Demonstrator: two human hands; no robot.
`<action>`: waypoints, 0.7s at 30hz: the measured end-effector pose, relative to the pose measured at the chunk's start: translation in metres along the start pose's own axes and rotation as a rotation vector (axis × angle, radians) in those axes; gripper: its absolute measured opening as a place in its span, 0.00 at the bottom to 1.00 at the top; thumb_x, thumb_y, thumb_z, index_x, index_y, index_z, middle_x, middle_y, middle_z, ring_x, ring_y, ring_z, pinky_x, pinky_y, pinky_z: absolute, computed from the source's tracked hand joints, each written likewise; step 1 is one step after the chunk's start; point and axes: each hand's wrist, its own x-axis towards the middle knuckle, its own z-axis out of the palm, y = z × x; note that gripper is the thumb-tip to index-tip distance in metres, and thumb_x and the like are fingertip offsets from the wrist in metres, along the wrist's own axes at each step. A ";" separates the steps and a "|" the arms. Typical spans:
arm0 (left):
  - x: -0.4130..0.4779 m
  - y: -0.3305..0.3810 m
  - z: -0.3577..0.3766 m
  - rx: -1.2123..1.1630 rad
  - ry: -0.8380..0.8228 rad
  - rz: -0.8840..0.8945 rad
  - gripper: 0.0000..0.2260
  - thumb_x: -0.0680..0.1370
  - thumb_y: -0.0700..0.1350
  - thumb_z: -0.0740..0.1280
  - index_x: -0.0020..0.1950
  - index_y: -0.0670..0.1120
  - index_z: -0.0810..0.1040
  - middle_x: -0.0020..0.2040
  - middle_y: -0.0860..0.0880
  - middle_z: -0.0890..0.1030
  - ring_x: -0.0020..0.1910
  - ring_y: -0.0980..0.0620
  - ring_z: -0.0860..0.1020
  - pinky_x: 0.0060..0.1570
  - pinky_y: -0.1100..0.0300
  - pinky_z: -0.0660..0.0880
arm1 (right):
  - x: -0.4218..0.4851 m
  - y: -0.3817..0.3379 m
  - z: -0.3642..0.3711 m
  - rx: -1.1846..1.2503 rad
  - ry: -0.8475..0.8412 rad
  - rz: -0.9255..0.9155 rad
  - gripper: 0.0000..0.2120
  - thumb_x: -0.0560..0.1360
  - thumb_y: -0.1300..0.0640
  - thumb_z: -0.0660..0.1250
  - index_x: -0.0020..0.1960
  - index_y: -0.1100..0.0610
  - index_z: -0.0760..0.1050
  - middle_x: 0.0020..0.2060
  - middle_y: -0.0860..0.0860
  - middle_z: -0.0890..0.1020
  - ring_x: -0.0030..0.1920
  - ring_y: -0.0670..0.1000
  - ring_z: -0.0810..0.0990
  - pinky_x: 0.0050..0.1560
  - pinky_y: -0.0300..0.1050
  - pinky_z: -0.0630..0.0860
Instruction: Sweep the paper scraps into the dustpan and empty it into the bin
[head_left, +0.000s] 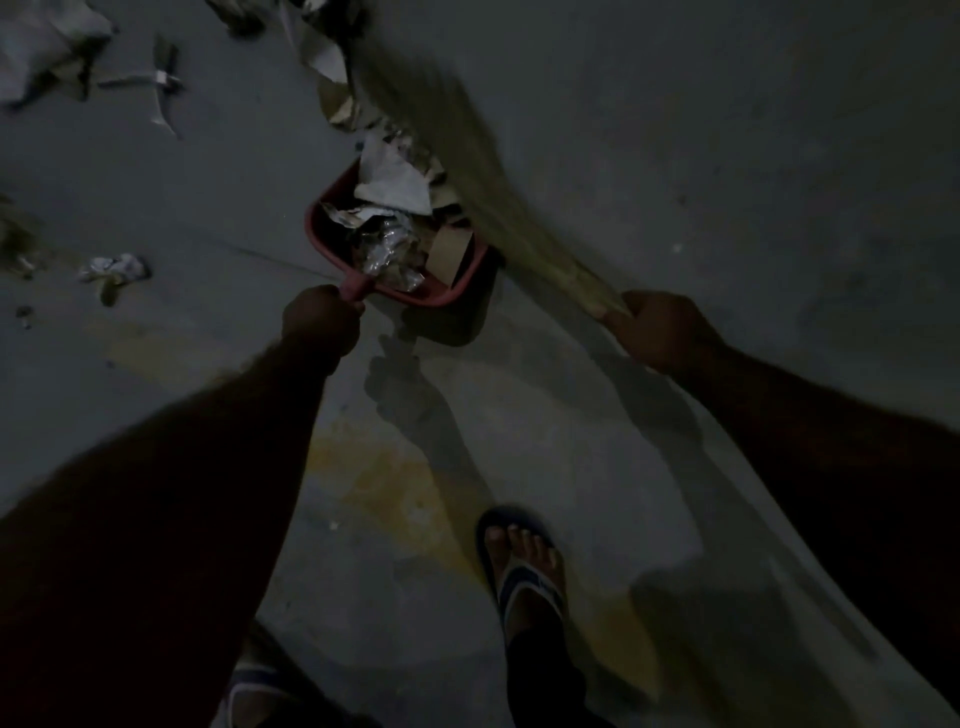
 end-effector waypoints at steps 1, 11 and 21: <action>0.001 0.000 -0.001 -0.022 -0.009 -0.007 0.13 0.77 0.53 0.64 0.51 0.43 0.78 0.49 0.36 0.82 0.47 0.36 0.82 0.50 0.42 0.80 | -0.014 0.005 0.007 0.022 0.003 0.002 0.20 0.79 0.38 0.60 0.54 0.52 0.81 0.53 0.55 0.84 0.53 0.57 0.82 0.50 0.48 0.79; -0.018 -0.022 0.002 -0.071 -0.028 -0.024 0.13 0.80 0.48 0.61 0.55 0.40 0.78 0.52 0.37 0.82 0.51 0.37 0.80 0.52 0.47 0.78 | -0.106 0.029 0.058 0.084 0.272 -0.080 0.28 0.76 0.34 0.57 0.62 0.52 0.79 0.50 0.57 0.85 0.49 0.59 0.85 0.45 0.50 0.80; -0.059 -0.074 0.002 -0.281 -0.010 -0.068 0.13 0.78 0.53 0.62 0.52 0.45 0.78 0.47 0.36 0.81 0.47 0.35 0.80 0.47 0.44 0.78 | -0.059 -0.002 0.027 0.209 0.453 0.026 0.21 0.78 0.40 0.64 0.62 0.53 0.78 0.49 0.58 0.85 0.51 0.61 0.83 0.47 0.51 0.79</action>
